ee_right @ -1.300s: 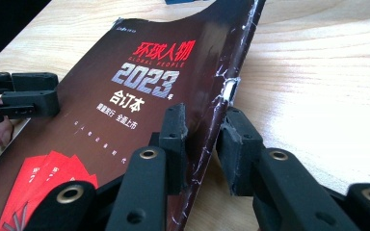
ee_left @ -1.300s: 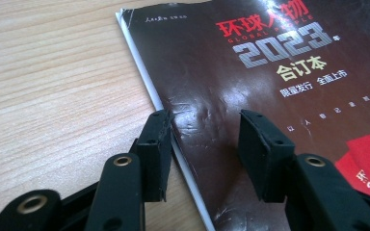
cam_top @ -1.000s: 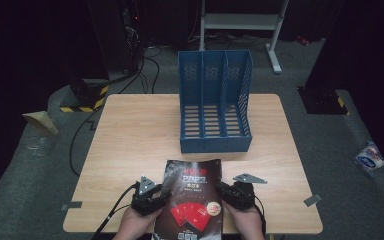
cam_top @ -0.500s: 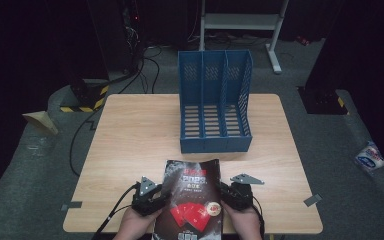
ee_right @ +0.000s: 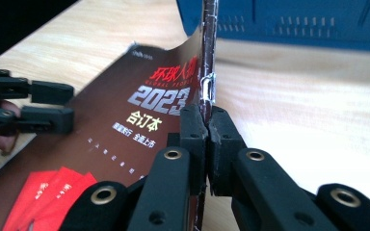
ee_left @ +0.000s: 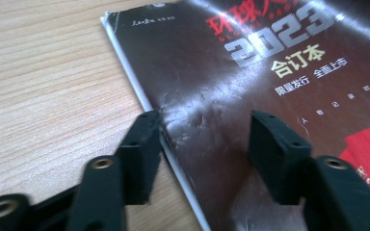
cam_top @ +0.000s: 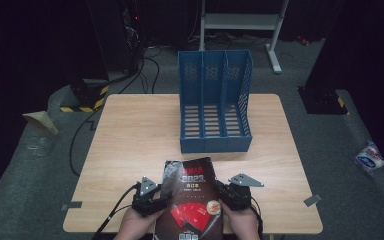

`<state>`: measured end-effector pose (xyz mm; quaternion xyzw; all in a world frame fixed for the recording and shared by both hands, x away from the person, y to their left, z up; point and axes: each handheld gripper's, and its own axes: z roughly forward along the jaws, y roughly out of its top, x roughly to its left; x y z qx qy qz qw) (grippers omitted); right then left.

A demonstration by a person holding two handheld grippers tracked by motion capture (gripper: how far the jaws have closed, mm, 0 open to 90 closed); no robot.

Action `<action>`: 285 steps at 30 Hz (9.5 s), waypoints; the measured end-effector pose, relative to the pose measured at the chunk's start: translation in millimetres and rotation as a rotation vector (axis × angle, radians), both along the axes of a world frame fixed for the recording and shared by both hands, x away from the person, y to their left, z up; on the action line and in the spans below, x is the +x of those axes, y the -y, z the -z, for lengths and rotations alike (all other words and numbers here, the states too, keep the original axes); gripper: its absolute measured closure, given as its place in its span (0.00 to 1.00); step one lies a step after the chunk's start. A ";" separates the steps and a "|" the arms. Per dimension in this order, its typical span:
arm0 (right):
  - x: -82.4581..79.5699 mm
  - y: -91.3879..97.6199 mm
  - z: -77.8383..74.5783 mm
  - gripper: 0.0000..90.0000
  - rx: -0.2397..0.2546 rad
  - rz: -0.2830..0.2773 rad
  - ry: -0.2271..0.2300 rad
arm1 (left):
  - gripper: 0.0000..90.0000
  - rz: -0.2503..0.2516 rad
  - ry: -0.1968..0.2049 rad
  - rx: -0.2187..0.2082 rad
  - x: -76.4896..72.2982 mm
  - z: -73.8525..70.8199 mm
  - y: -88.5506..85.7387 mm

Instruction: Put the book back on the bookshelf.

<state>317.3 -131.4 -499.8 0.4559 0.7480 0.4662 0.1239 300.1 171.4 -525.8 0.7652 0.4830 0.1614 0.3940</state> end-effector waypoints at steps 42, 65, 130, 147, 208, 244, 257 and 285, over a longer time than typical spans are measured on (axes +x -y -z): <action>-17.8 17.6 -45.9 0.96 0.123 0.030 0.212 | 0.89 0.128 0.070 -0.268 27.0 -47.3 9.9; -8.1 92.9 -78.9 0.96 0.104 0.284 0.342 | 0.96 0.236 0.379 -0.198 73.0 -111.4 125.2; -6.9 86.6 -97.2 0.74 0.102 0.242 0.418 | 0.96 0.356 0.667 -0.344 65.4 -79.9 88.1; 6.9 97.1 -123.6 0.80 0.094 0.195 0.438 | 0.96 0.353 0.651 -0.357 64.2 -79.2 86.1; -27.2 52.2 -158.0 0.97 0.110 0.097 0.532 | 0.55 -0.146 0.293 0.008 22.3 -2.1 -89.5; -6.1 77.9 -234.9 0.97 0.118 0.255 0.683 | 0.55 -0.145 0.284 0.009 21.8 -2.0 -88.9; 31.1 77.1 -249.3 0.97 0.069 0.349 0.700 | 0.57 -0.126 0.280 0.006 21.7 -1.9 -88.8; 132.2 56.8 -223.1 0.96 0.050 0.446 0.712 | 0.58 -0.108 0.268 0.005 22.4 -1.9 -89.6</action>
